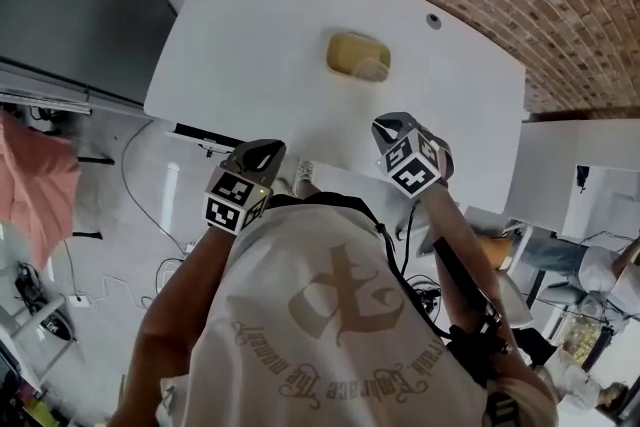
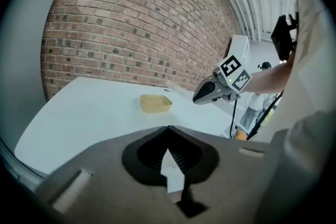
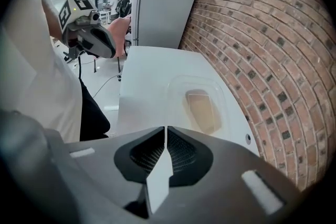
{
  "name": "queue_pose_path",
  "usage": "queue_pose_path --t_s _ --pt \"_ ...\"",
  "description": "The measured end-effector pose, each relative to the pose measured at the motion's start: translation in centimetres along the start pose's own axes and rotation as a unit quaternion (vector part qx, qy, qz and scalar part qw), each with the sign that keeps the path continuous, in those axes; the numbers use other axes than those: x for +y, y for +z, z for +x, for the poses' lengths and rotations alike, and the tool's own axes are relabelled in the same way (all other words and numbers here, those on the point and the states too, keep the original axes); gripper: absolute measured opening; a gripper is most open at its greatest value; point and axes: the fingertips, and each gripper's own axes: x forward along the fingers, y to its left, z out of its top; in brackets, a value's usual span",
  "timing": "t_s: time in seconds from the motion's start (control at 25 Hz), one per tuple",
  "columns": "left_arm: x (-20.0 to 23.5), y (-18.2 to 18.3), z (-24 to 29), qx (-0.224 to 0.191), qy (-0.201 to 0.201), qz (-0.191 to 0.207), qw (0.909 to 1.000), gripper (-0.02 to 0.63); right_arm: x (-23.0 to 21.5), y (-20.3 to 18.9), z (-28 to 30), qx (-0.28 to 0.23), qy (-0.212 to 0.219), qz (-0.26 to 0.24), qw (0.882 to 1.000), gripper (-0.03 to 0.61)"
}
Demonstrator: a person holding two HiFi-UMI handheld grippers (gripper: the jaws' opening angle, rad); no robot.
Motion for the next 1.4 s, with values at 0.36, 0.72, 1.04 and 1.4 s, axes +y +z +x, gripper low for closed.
queue_pose_path --t_s 0.36,0.72,1.04,1.4 --pt "-1.7 -0.9 -1.0 0.001 -0.029 0.029 0.9992 0.003 2.8 -1.6 -2.2 -0.006 -0.021 0.037 0.999 0.024" --pt "-3.2 -2.2 -1.9 0.01 -0.068 0.049 0.9964 0.003 5.6 -1.2 -4.2 -0.02 -0.032 0.073 0.997 0.025" --pt "-3.8 -2.4 -2.4 -0.002 -0.066 0.04 0.997 0.003 7.4 -1.4 -5.3 -0.023 -0.032 0.068 0.997 0.024" --pt "-4.3 -2.5 -2.3 0.001 -0.068 0.043 0.9968 0.003 8.0 -1.5 -5.6 -0.033 -0.031 0.077 0.996 0.025"
